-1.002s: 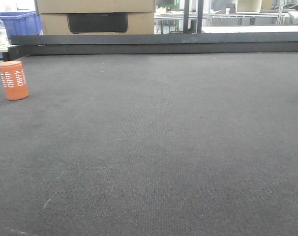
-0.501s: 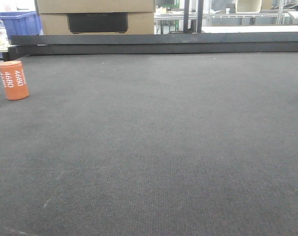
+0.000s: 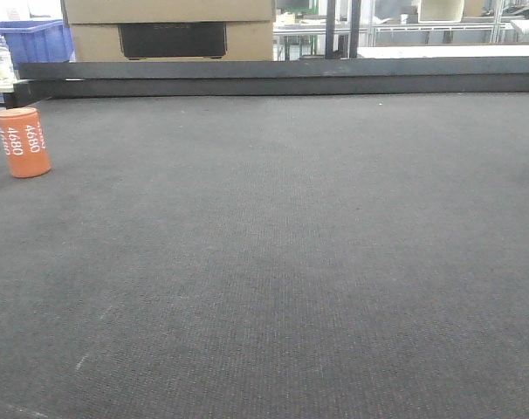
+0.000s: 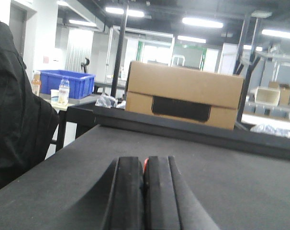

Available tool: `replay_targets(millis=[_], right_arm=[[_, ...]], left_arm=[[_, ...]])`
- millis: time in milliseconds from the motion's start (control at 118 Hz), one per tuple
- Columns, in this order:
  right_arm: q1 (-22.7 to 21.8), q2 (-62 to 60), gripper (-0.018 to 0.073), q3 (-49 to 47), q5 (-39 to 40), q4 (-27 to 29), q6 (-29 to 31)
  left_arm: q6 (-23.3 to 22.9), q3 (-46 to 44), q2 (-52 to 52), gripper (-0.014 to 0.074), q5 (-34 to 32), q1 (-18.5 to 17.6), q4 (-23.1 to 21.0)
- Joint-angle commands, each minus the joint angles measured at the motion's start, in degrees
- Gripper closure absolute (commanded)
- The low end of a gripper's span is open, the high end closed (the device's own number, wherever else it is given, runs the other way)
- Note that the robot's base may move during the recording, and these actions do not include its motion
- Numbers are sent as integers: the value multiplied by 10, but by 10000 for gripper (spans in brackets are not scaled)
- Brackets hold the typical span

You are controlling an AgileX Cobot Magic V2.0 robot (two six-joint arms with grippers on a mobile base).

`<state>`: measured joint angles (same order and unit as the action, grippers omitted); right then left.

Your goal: Place cylindrical capacitor in blue bin on shelf

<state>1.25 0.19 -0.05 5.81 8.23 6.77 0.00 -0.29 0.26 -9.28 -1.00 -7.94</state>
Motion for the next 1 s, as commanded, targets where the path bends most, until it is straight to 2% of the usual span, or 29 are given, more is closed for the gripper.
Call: replay_targets(millis=[0,68,136,204,272,323,399,442,492,594,679,730,841,993], right_arm=[[1,-2,722,-9,-24,22,1],[1,-2,722,-46,-58,25,1],[1,-2,722,-103,-99,25,1],[1,-2,722,-174,-151,25,1],[1,21,722,-249,-202,25,1],[1,52,719,-302,-226,25,1],[1,106,641,-362,-248,25,1],[1,137,578,-389,-251,23,1],[1,174,448,-414,-253,23,1],[1,246,169,-446,-253,23,1],[1,296,-5,-454,-251,23,1],[1,320,-10,-454,-249,23,1],[1,361,-10,-454,-255,23,1],[1,381,-10,-454,-255,24,1]], left_arm=[[0,-29,-3,708,-7,-3,-4],[0,-71,-3,708,28,-3,5],[0,-125,5,704,77,-3,33],[0,-190,33,662,140,-3,63],[0,-257,72,571,206,-3,74],[0,-300,105,468,243,-3,79],[0,-357,163,318,268,-3,79],[0,-375,188,251,271,-3,79],[0,-399,228,181,273,-3,79],[0,-426,297,86,276,-4,79],[0,-427,347,17,262,-16,79],[0,-427,372,-13,253,-29,84],[0,-427,426,-6,212,-62,92],[0,-427,533,-6,109,-90,85]])
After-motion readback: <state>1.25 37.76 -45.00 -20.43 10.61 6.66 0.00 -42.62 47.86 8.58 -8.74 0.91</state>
